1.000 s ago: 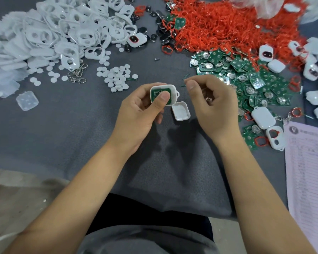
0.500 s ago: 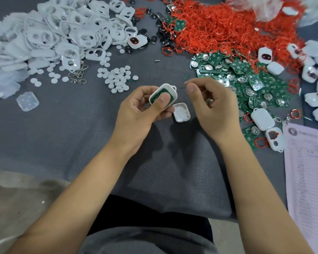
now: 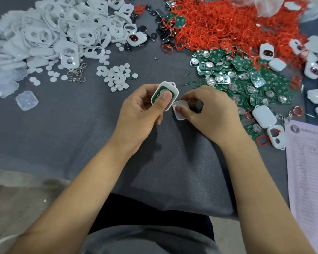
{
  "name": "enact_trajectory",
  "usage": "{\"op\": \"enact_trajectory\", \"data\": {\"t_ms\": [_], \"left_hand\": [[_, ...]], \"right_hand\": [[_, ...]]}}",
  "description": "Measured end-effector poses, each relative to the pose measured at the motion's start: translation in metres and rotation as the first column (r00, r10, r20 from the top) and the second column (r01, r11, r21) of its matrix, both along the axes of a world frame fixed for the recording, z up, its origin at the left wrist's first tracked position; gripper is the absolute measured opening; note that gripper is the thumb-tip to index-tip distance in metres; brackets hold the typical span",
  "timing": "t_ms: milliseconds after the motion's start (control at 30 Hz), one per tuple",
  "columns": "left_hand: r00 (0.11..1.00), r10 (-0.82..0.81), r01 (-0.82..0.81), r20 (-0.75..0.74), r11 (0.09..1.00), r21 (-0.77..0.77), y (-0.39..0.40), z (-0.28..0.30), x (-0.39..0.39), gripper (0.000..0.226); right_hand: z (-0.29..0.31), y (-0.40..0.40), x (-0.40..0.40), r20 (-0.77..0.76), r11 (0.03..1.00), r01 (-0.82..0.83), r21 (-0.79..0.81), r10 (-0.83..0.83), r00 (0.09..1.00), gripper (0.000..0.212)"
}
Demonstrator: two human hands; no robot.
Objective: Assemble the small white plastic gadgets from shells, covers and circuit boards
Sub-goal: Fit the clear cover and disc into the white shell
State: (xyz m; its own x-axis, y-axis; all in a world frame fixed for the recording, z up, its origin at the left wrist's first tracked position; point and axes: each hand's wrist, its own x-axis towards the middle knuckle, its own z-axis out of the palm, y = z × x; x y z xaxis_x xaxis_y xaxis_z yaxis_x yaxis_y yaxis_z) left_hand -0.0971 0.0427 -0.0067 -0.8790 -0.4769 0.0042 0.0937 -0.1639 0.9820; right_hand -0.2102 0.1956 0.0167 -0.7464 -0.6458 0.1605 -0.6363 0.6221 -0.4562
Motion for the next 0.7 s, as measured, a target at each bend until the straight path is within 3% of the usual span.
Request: {"op": "enact_trajectory", "data": {"t_ms": [133, 300, 567, 700], "left_hand": [[1.000, -0.007, 0.007, 0.006, 0.999, 0.050, 0.000, 0.000, -0.001, 0.010], [0.998, -0.057, 0.053, 0.031, 0.992, 0.116, -0.003, 0.004, 0.001, 0.014], [0.994, -0.108, 0.106, 0.012, 0.986, 0.125, -0.002, 0.009, 0.002, 0.022], [0.995, -0.095, 0.093, 0.009, 0.987, 0.128, -0.001, 0.009, 0.002, 0.019]], "right_hand": [[-0.005, 0.001, -0.002, 0.065, 0.998, 0.020, -0.064, -0.016, 0.998, 0.017], [-0.007, 0.000, -0.002, 0.157, 0.953, 0.098, -0.286, -0.054, 0.986, 0.018], [-0.010, -0.004, 0.000, 0.185, 0.919, 0.146, -0.365, -0.082, 0.979, 0.021], [-0.004, -0.010, 0.002, 0.443, 0.809, 0.234, -0.540, 0.037, 0.896, 0.018]]}}
